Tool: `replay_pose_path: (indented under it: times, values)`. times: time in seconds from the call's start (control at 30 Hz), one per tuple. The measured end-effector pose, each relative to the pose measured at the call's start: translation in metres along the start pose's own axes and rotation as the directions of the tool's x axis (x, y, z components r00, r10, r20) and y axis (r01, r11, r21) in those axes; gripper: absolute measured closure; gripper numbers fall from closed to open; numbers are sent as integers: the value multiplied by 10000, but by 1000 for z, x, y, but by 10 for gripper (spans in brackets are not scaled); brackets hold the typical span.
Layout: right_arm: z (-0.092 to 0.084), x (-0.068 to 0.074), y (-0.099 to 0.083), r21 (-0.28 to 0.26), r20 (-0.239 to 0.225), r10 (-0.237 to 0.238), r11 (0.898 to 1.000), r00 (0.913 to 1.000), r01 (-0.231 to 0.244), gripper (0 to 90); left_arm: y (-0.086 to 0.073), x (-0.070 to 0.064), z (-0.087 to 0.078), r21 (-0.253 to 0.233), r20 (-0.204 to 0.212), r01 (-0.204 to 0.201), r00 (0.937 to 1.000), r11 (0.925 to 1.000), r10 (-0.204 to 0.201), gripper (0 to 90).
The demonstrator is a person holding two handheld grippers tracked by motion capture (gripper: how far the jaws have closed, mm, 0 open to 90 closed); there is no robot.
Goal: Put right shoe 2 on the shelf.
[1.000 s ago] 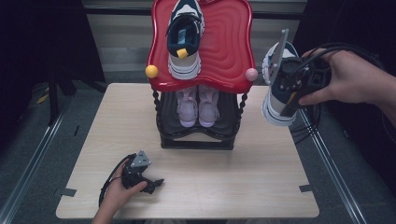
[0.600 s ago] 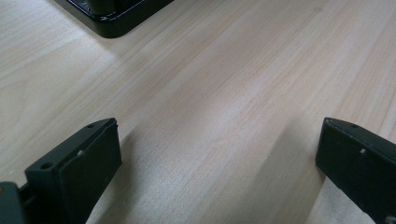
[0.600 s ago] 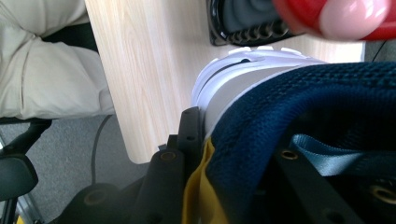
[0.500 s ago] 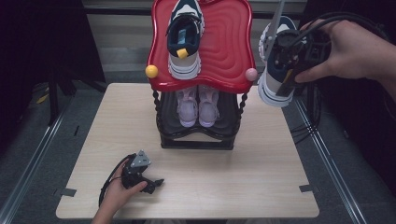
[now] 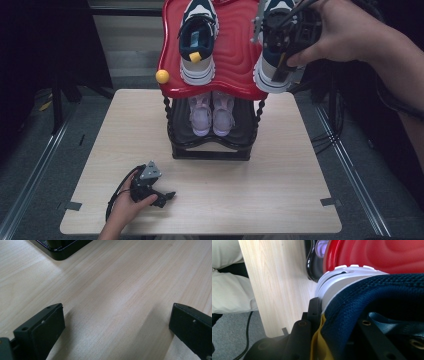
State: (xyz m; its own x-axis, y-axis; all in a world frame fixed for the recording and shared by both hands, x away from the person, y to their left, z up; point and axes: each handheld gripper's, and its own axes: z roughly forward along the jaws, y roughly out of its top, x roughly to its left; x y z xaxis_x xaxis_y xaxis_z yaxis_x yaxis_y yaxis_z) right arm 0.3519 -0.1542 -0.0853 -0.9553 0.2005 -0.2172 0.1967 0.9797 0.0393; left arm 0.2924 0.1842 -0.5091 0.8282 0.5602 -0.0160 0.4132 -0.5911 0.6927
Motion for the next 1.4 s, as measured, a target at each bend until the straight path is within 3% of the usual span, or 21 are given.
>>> replay_pose_path:
  times: [0.27, 0.73, 1.4]
  values:
    - [6, -7, 27, 88, 169, -251, 9996, 9995, 250, 748, 0, 0, 0, 1, 4, 1, 10000, 10000, -1, 0]
    - [13, -21, 58, 133, 478, -638, 9979, 9968, 632, 750, 0, 0, 0, -1, 7, 4, 10000, 10000, -4, 0]
    - [34, -33, 76, 321, 492, -798, 9964, 9956, 783, 746, 0, 0, 0, -1, 7, 8, 10000, 10000, -8, 0]
